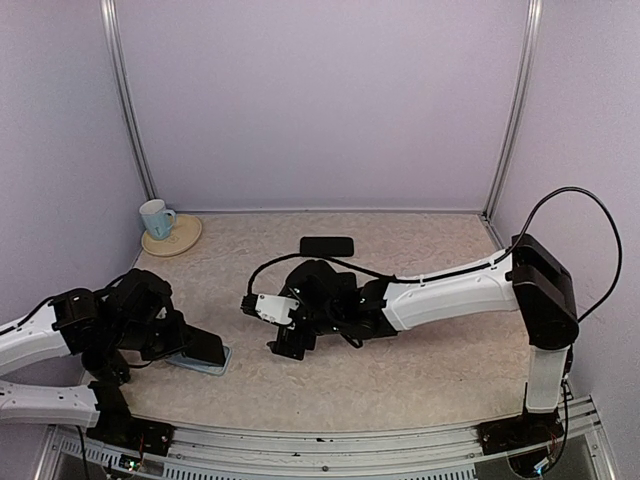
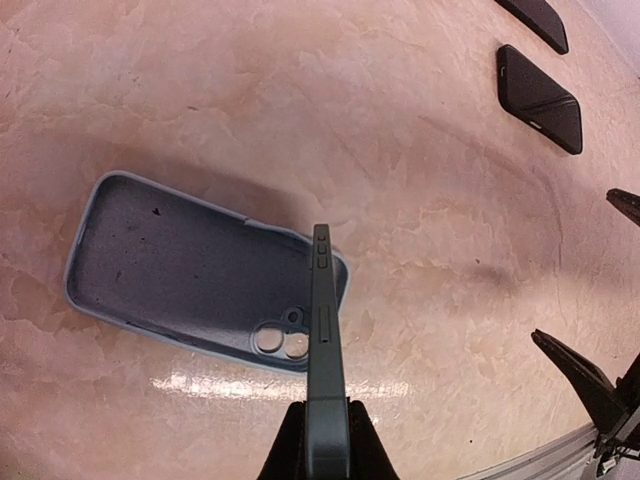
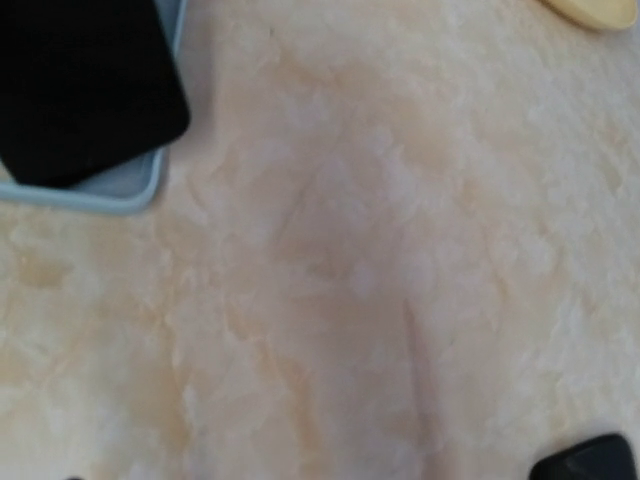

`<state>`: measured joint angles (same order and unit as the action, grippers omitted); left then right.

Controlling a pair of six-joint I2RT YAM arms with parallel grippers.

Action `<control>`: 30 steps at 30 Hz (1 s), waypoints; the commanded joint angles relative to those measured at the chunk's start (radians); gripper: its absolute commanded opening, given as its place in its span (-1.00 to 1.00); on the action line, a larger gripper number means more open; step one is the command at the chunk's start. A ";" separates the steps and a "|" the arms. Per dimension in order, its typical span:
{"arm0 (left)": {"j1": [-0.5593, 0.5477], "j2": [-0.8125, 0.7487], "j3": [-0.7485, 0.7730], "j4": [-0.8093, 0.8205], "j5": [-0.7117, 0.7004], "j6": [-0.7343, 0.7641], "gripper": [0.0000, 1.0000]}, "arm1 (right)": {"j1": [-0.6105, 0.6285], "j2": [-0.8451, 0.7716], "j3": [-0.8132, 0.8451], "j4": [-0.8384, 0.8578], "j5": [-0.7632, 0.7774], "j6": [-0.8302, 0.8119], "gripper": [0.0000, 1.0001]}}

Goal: Put the phone into the phone case
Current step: Move the phone case to the center of the board.

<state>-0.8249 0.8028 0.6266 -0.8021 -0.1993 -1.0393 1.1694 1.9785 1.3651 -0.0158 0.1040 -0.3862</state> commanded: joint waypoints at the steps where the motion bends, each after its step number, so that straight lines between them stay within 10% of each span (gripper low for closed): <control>1: -0.022 0.009 -0.025 0.101 0.059 -0.008 -1.00 | -0.014 -0.027 -0.038 0.013 0.010 0.053 1.00; 16: -0.141 0.151 -0.052 0.402 0.112 -0.049 -1.00 | -0.122 -0.108 -0.181 0.012 -0.063 0.217 0.99; 30: -0.184 0.178 -0.060 0.495 0.115 -0.057 -1.00 | -0.089 -0.080 -0.246 0.163 -0.411 -0.005 0.99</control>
<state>-0.9745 0.9470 0.6361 -0.6289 -0.3222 -1.0313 1.0607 1.8538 1.0615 0.0864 -0.2306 -0.3264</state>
